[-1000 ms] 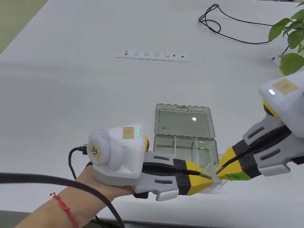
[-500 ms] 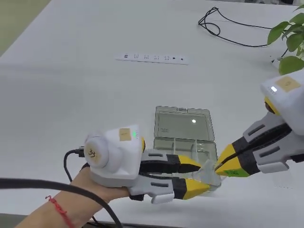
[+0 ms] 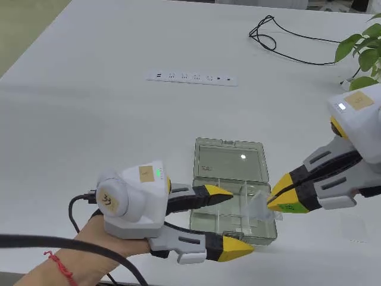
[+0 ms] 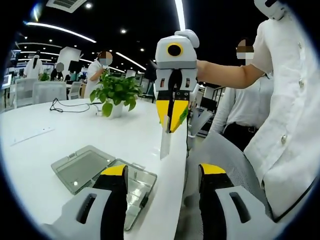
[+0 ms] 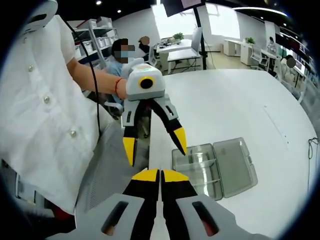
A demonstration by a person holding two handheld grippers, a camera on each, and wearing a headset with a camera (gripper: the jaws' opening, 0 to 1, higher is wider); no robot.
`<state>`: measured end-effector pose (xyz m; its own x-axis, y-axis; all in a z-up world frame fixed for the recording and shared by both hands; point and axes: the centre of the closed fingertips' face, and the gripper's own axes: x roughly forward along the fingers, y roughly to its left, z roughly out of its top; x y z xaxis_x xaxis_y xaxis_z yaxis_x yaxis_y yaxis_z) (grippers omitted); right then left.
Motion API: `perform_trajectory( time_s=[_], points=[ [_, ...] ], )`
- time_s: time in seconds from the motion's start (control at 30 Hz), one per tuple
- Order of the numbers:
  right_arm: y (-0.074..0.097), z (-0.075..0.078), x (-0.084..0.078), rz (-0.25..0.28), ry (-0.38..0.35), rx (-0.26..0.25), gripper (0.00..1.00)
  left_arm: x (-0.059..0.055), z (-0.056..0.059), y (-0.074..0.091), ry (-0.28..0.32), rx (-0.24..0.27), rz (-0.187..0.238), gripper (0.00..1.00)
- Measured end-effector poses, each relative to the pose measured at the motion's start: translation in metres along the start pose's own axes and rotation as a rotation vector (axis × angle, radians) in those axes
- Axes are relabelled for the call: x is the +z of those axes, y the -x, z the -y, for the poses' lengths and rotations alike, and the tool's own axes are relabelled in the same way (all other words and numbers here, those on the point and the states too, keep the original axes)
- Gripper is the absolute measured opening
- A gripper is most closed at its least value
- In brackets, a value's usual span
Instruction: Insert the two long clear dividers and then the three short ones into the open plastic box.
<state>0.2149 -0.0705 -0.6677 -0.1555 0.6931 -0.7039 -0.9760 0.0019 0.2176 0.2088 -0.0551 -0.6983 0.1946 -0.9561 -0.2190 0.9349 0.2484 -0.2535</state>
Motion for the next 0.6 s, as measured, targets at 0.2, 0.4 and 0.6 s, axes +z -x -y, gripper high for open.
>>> perform_trajectory(
  time_s=[0.2, 0.4, 0.6],
  points=[
    [-0.002, 0.013, 0.004, 0.002, 0.003, -0.032, 0.03, -0.004, -0.008, 0.006, -0.014, 0.036, -0.010, 0.66],
    [-0.009, 0.024, 0.005, -0.007, 0.015, -0.055, 0.03, -0.010, -0.018, 0.015, -0.025, 0.079, -0.017, 0.79],
    [-0.016, 0.038, 0.001, -0.015, 0.024, -0.070, 0.03, -0.016, -0.026, 0.025, -0.034, 0.117, -0.034, 0.87]
  ],
)
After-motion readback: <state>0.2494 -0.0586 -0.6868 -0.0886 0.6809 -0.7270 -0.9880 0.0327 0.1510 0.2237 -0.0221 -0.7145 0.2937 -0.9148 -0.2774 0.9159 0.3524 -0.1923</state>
